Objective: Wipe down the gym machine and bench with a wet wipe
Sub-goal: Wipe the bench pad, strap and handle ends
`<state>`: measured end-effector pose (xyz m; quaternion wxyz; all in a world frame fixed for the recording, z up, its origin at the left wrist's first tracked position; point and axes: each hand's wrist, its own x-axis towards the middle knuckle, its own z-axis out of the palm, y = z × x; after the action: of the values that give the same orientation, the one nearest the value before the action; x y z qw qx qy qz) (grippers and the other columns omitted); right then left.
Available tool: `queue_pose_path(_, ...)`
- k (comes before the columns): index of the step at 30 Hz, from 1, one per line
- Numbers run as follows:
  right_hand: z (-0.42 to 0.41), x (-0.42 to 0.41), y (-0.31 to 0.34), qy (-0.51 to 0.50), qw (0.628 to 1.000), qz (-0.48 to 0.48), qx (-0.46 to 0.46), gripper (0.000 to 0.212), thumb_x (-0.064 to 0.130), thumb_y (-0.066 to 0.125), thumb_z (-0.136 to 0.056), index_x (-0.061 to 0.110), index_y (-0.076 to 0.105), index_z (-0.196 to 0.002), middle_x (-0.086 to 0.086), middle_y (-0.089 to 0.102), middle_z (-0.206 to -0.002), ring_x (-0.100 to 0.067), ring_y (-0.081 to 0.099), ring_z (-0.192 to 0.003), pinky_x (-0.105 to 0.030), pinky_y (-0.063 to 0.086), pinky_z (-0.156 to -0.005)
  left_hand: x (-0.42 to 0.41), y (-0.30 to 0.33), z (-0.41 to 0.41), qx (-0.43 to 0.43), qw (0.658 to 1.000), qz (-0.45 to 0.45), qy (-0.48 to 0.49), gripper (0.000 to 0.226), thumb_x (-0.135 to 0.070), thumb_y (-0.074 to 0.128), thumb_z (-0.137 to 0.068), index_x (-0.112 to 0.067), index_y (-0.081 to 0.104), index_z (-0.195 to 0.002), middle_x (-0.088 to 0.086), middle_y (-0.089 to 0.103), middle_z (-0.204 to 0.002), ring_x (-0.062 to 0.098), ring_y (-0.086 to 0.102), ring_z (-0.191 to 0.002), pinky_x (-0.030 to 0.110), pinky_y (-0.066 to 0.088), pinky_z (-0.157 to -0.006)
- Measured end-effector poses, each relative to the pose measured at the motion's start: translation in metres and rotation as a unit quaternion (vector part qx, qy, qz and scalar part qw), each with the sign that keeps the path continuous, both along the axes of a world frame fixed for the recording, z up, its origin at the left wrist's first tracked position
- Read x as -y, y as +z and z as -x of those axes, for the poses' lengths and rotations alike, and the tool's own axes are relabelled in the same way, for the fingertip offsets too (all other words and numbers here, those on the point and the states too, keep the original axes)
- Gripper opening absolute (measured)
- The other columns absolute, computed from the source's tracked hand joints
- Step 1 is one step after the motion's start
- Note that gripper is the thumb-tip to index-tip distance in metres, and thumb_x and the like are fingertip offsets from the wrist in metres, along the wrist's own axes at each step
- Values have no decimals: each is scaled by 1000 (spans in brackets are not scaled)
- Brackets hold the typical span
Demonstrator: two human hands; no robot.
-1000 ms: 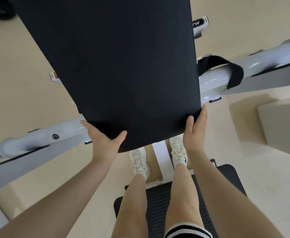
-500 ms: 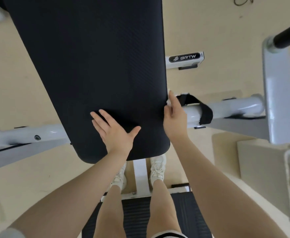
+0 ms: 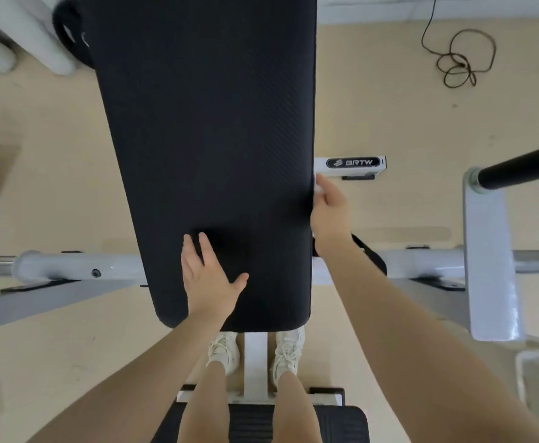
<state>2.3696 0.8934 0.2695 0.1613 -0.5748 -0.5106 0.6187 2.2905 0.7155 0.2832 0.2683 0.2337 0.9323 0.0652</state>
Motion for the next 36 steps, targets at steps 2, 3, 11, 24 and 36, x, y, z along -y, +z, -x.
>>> queue_pose_path(2, 12, -21, 22, -4, 1000, 9, -26, 41, 12, 30, -99, 24, 46, -135, 6, 52, -128, -13, 47, -117, -29, 37, -104, -14, 11, 7, -29, 998, -28, -55, 100, -38, 68, -81, -11, 0, -149, 16, -9, -157, 32, -2, -145, 39, 9, -117)
queue_pose_path(3, 14, -25, 29, 2, 999, 16, -40, 41, 13, 30, -100, 24, 43, -137, 6, 48, -131, -11, 44, -117, -26, 34, -103, -23, 17, 13, -41, 994, -44, -87, 99, -37, 67, -81, -11, 1, -149, 15, -9, -157, 31, -1, -145, 38, 9, -117)
queue_pose_path(11, 4, -3, 47, -26, 988, 154, -10, 44, 7, 33, -99, 18, 37, -141, 0, 49, -126, -13, 49, -100, -15, 44, -70, -95, 65, 77, -61, 959, -94, -261, 84, -31, 59, -89, -14, 4, -150, 6, 4, -159, 23, 7, -146, 35, 12, -117)
queue_pose_path(24, 134, -166, 125, -70, 985, 94, -125, 62, -16, 28, -84, 10, 38, -140, -2, 49, -134, -18, 50, -112, -19, 46, -69, -266, 141, 220, -188, 897, -158, -368, 93, -42, 62, -84, -9, 4, -149, 13, -4, -158, 29, 1, -146, 38, 7, -117)
queue_pose_path(36, 138, -192, 124, 18, 994, 49, -99, 55, -16, 34, -85, 28, 57, -109, 8, 62, -107, -10, 54, -102, -18, 45, -81, -319, 152, 256, -222, 891, -42, -393, 129, -65, 68, -63, -11, -13, -148, 14, -16, -156, 31, -9, -145, 40, -1, -117)
